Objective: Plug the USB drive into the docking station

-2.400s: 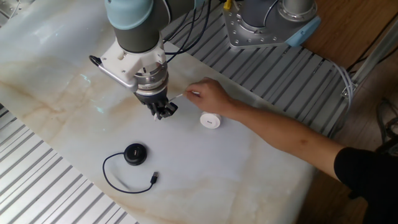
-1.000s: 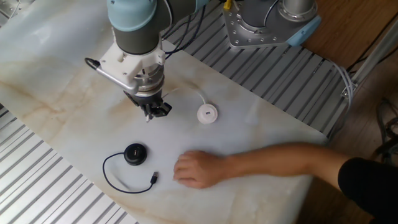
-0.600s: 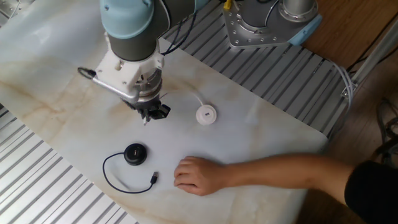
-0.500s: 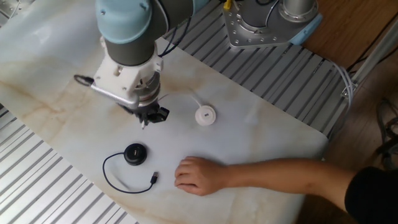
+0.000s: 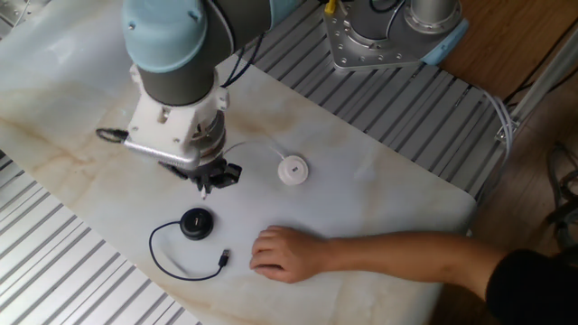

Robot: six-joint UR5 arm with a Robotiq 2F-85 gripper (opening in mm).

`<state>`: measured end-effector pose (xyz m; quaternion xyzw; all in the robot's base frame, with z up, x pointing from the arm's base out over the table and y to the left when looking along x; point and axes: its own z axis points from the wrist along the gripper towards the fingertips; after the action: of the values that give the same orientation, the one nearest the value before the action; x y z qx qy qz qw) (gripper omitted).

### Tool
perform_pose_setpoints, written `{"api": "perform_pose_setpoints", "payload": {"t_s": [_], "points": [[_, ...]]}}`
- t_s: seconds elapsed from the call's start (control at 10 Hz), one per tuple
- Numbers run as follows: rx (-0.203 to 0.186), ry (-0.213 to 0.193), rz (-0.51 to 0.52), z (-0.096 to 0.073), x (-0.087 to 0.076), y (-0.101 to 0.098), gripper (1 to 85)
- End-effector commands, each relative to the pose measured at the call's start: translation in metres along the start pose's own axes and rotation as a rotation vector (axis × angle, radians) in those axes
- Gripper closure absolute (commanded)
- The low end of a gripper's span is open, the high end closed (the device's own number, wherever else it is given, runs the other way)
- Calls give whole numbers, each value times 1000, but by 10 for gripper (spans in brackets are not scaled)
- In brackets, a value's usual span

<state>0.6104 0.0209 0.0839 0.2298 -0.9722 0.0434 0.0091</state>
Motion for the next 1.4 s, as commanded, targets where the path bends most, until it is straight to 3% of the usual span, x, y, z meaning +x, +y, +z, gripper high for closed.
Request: {"api": "perform_pose_setpoints", "payload": {"t_s": [0.0,0.1,0.2,0.3,0.4,0.6,0.8,1.1,1.2,1.3], "points": [[60,-11,-49,-2,-15,-16,843],[91,-11,-70,-7,-19,-22,843],[101,-46,-165,-9,-30,-22,843],[65,-84,-239,-8,-39,-10,843],[45,-95,-329,-8,-42,-3,843],[87,-63,-433,-9,-36,-14,843],[55,-47,-381,-4,-28,-11,843],[-44,-59,-211,4,-19,-7,843],[-33,-53,-166,7,-15,-12,843],[10,-55,-173,7,-17,-22,843]]}}
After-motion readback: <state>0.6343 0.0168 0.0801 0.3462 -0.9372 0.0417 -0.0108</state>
